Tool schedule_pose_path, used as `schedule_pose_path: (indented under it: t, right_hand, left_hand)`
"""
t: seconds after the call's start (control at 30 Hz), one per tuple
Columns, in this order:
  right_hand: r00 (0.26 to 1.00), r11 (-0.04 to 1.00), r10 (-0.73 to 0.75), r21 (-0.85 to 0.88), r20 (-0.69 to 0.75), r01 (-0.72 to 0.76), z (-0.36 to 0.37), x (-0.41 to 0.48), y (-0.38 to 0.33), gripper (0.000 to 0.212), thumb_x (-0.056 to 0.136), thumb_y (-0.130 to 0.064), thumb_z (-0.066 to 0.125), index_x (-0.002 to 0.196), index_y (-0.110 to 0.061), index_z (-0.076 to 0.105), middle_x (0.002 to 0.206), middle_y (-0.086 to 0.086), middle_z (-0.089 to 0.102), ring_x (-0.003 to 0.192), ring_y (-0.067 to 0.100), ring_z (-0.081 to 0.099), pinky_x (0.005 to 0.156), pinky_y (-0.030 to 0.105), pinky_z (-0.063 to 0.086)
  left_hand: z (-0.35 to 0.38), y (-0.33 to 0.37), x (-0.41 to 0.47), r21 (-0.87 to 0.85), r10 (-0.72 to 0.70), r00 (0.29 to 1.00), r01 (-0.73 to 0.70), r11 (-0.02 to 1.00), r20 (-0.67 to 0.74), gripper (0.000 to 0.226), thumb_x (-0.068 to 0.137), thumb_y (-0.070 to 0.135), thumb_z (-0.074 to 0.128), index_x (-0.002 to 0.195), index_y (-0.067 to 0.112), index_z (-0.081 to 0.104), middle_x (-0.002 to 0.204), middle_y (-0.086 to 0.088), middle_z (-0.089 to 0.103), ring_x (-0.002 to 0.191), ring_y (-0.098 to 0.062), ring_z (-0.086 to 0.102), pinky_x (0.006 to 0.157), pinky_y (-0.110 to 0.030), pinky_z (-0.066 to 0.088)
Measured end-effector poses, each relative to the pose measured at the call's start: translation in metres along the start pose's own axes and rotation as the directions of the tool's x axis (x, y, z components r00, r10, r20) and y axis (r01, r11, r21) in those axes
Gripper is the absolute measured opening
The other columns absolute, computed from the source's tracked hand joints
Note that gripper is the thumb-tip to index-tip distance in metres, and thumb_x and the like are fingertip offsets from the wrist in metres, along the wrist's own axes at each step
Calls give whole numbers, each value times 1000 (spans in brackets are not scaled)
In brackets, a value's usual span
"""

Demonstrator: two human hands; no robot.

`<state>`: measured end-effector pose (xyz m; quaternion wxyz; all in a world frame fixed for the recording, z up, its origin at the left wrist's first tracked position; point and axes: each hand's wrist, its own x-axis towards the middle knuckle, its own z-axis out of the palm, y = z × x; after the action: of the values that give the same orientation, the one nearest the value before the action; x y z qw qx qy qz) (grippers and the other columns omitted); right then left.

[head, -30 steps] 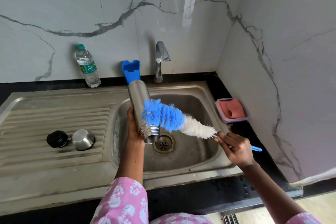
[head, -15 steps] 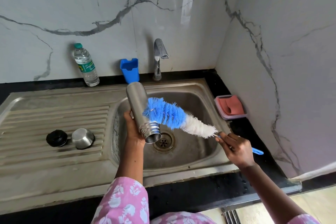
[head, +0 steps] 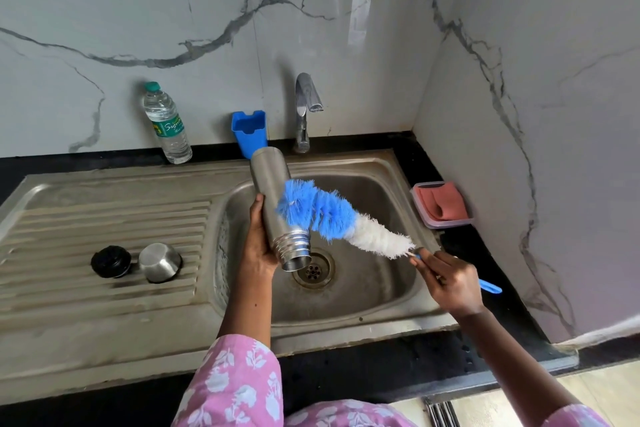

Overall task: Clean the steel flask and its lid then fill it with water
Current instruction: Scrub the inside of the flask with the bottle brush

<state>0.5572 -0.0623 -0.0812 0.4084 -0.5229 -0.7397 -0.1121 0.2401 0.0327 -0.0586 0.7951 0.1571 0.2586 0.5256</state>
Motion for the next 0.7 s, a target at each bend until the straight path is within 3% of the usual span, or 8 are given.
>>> schedule_pose_path:
  t: [0.1, 0.2, 0.23, 0.3, 0.37, 0.47, 0.6, 0.7]
  right_hand:
    - [1000, 999, -2, -48, -25, 1, 5, 15, -14, 35, 93, -33, 52, 82, -7, 74, 54, 2, 52, 39, 22, 51, 32, 29, 41]
    - [999, 999, -46, -22, -6, 46, 2, 18, -17, 26, 89, -28, 58, 80, -8, 73, 54, 0, 51, 40, 21, 49, 33, 27, 40]
    - [998, 998, -64, -8, 2, 64, -1, 16, -14, 26, 88, -28, 59, 79, -8, 73, 54, 0, 51, 41, 21, 49, 34, 27, 41]
    - [997, 997, -82, -3, 8, 82, -5, 11, -7, 27, 89, -28, 59, 79, -7, 73, 54, 0, 52, 40, 21, 49, 35, 28, 41]
    - [998, 996, -69, -60, -11, 68, -5, 10, -2, 29, 90, -29, 58, 80, -8, 74, 54, 1, 54, 40, 22, 51, 34, 29, 42]
    - [998, 984, -33, -176, -60, 22, 1, 21, -4, 31, 91, -31, 55, 81, -9, 75, 53, 1, 54, 38, 21, 51, 31, 27, 39]
    - [995, 972, 42, -228, -96, -63, 11, 38, -12, 28, 90, -33, 57, 83, -12, 74, 55, 2, 57, 39, 22, 53, 31, 27, 39]
    - [997, 982, -26, -189, -72, 12, 5, 32, -13, 28, 89, -31, 57, 81, -11, 74, 55, 1, 56, 40, 22, 53, 32, 27, 39]
  left_hand:
    - [5, -5, -2, 8, -27, 997, 27, 1000, 70, 87, 60, 56, 80, 131, 14, 52, 123, -12, 56, 92, -26, 66, 79, -40, 56]
    - [6, -6, -6, 26, -10, 997, 8, 1000, 71, 81, 49, 51, 87, 113, 9, 63, 106, -13, 67, 85, -28, 69, 68, -40, 59]
    - [6, -4, -8, 52, -12, 999, 10, 999, 42, 75, 55, 50, 84, 113, 8, 61, 102, -13, 69, 84, -29, 70, 65, -40, 59]
    - [8, 1, -10, 134, -26, 998, 34, 990, -64, 53, 82, 51, 61, 112, 8, 58, 94, -13, 71, 79, -27, 70, 60, -36, 58]
    - [4, 3, -7, 238, -13, 985, 55, 970, -175, 55, 90, 54, 45, 118, 8, 57, 92, -11, 69, 73, -24, 69, 57, -33, 57]
    - [12, 2, -10, 316, -13, 974, 87, 945, -228, 61, 87, 54, 51, 124, 5, 54, 102, -17, 66, 82, -26, 66, 64, -33, 57]
    - [23, -1, -13, 307, -11, 976, 79, 949, -217, 76, 72, 50, 65, 133, 6, 49, 128, -26, 52, 111, -35, 53, 92, -47, 48]
    - [21, -3, -13, 306, 11, 977, 56, 950, -212, 59, 79, 47, 59, 124, 8, 55, 112, -19, 59, 100, -31, 58, 82, -42, 53]
